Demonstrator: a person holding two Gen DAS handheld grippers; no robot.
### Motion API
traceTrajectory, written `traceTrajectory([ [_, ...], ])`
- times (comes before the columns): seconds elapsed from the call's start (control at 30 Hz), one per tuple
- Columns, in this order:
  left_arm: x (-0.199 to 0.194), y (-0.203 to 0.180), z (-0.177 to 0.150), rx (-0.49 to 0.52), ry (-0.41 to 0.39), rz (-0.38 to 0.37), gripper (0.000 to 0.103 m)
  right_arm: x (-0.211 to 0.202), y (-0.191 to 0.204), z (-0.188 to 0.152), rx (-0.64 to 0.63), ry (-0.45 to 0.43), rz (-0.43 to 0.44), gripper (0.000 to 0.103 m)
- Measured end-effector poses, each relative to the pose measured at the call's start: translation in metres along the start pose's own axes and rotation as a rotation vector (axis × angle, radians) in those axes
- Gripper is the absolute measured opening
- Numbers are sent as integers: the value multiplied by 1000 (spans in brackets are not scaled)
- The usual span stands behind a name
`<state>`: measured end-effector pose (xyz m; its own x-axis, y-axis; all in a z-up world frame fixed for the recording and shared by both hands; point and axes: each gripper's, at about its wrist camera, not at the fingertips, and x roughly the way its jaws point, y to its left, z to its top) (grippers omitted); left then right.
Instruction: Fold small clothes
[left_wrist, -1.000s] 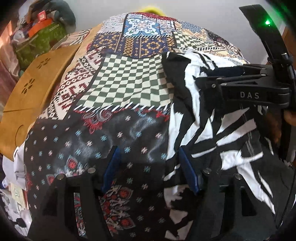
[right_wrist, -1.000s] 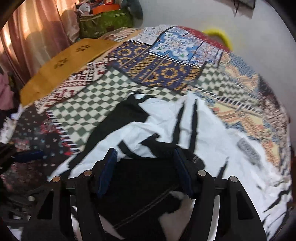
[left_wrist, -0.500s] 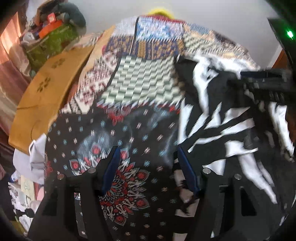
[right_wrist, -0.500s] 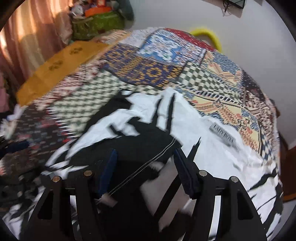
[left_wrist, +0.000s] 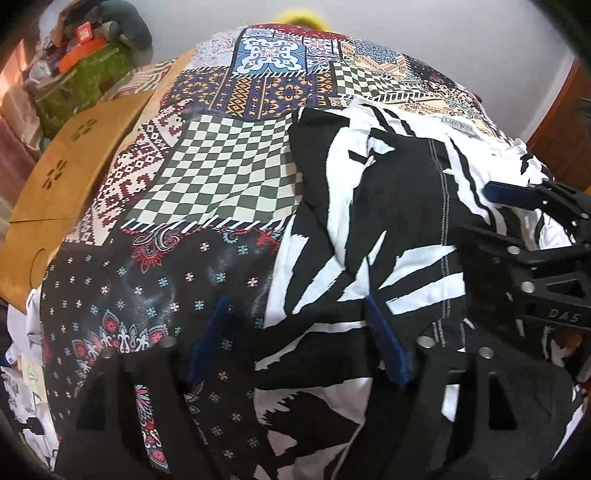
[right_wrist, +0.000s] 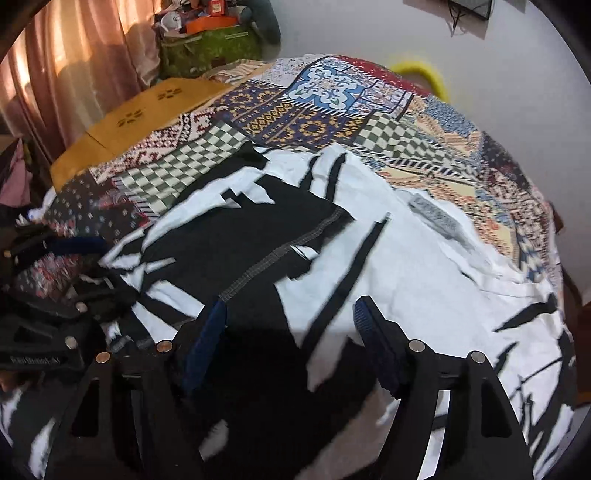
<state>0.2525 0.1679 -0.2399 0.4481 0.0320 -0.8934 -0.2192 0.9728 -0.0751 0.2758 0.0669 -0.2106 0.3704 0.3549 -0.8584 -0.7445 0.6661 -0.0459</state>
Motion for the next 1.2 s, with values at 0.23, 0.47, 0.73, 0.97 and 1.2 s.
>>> traceTrajectory([
  [0.23,-11,-1,-12,19,26,34,82,-21,-8,-17,19,-7,-14,69],
  [0.47,-65,-15,-7,34,-66,66,81,-78,-24,-28,103,-103,-7,69],
  [0.73,-133,-58,18,65,-236,47,82,-156,-50,-47,185,-251,-22,70],
  [0.97,-133,-120,36,145,-244,14,86,-187,-93,-88,287,-301,-57,71],
  [1.2,-90,-186,42,263,-149,-35,87,-184,-154,-140,422,-241,-134,71],
])
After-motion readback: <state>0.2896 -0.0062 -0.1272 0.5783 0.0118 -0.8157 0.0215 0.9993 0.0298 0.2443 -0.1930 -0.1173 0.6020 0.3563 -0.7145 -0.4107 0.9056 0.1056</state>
